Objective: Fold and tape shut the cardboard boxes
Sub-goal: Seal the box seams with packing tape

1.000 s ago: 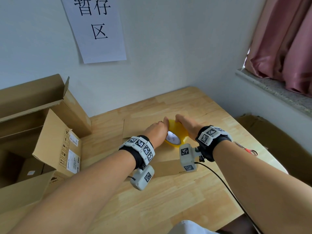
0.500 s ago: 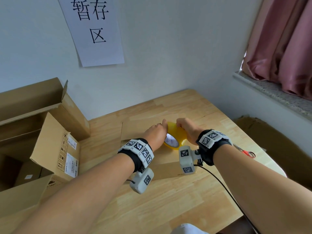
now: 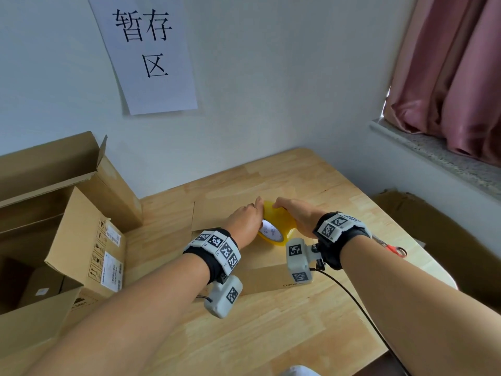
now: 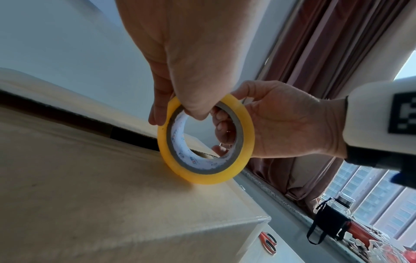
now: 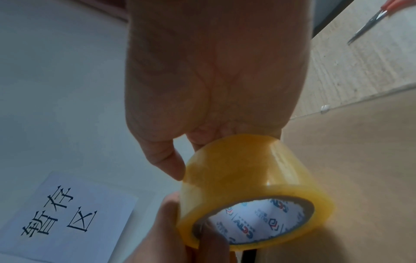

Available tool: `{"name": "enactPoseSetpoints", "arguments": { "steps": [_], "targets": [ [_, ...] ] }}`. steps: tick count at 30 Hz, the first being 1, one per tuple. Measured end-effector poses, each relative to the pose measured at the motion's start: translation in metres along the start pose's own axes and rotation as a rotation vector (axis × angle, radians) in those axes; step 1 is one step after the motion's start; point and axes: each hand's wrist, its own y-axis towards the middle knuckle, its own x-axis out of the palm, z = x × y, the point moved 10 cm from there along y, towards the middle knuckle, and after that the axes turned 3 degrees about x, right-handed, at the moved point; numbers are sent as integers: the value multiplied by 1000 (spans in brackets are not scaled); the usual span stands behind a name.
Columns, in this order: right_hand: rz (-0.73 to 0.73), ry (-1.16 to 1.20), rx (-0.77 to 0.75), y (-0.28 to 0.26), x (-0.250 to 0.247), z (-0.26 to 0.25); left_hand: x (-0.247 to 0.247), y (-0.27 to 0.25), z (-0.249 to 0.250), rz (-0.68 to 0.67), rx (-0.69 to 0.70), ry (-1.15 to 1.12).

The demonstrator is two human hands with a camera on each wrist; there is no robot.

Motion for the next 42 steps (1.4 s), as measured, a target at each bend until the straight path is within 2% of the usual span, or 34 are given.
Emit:
{"name": "enactPoseSetpoints", "arguments": {
  "steps": [3,7,9,12,13,16,17,22,26,32,37,42],
  "targets": [
    [1,-25,-10,0,0,-2,-1,-2,0,-2,-12,-16],
    [-104,-20,-63,-5,10,-4,1,-4,-9,-29,-48,-99],
    [-128,-43,-122,-4,13,-8,5,-5,-18,-85,-59,-223],
    [-80,-91,-160,4,9,-9,4,-14,-35,-178,-95,-407],
    [-78,-120,-188,3,12,-11,-3,-15,-42,-142,-122,-462],
    [-63,-191,-241,0,16,-14,-32,-19,-60,74,-216,-610],
    [-62,-212,-246,-1,18,-15,-37,-19,-60,103,-221,-620],
    [-50,-374,-259,7,23,-21,-45,-17,-46,166,-186,-552],
    [-37,-393,-281,8,24,-20,-51,-19,-39,240,-154,-533],
    [-43,-410,-310,8,29,-23,-56,-21,-40,310,-178,-548],
    [-54,-384,-319,10,30,-19,-56,-18,-42,309,-172,-635],
    [-62,-382,-303,12,27,-16,-60,-13,-30,321,-101,-445]
  ]
}}
